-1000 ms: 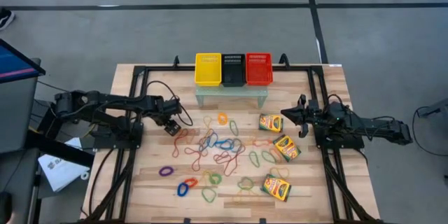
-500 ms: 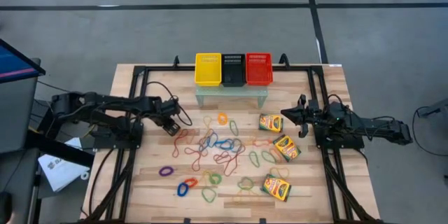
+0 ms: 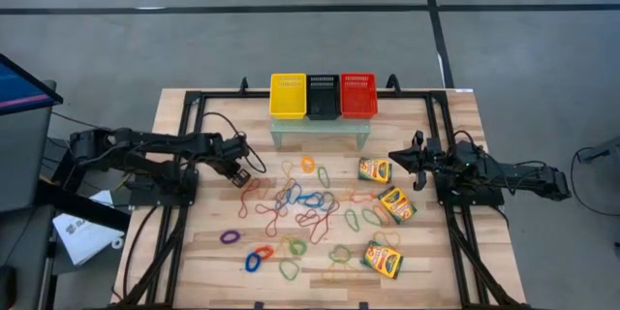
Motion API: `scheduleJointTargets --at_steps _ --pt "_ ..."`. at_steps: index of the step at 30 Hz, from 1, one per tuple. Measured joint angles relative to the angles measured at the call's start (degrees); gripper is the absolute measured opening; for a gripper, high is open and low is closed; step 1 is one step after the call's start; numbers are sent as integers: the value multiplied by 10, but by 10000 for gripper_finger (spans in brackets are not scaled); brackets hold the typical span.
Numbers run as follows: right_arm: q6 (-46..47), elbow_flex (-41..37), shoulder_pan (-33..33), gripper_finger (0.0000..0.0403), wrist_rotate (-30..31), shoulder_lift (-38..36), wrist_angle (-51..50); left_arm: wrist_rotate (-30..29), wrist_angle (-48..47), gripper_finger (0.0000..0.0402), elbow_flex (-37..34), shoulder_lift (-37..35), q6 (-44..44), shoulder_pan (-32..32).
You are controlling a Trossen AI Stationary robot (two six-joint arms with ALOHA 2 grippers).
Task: Pick & Place Office Desk Supplies
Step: Put the small orange rubber band into the yellow bin on the shelf
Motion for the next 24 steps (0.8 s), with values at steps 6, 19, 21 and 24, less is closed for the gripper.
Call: scheduleJointTargets --at_steps 6,19,21,24 --pt "0 0 0 17 0 0 -3 -1 67 0 2 -48 -20 -6" --pt "0 0 -1 17 1 0 -3 -27 218 0 86 -78 30 -42" --pt "0 0 -1 17 1 0 -3 -42 219 0 109 -78 52 -42" --pt "0 0 -1 17 1 0 -3 -65 221 0 145 -76 94 -39"
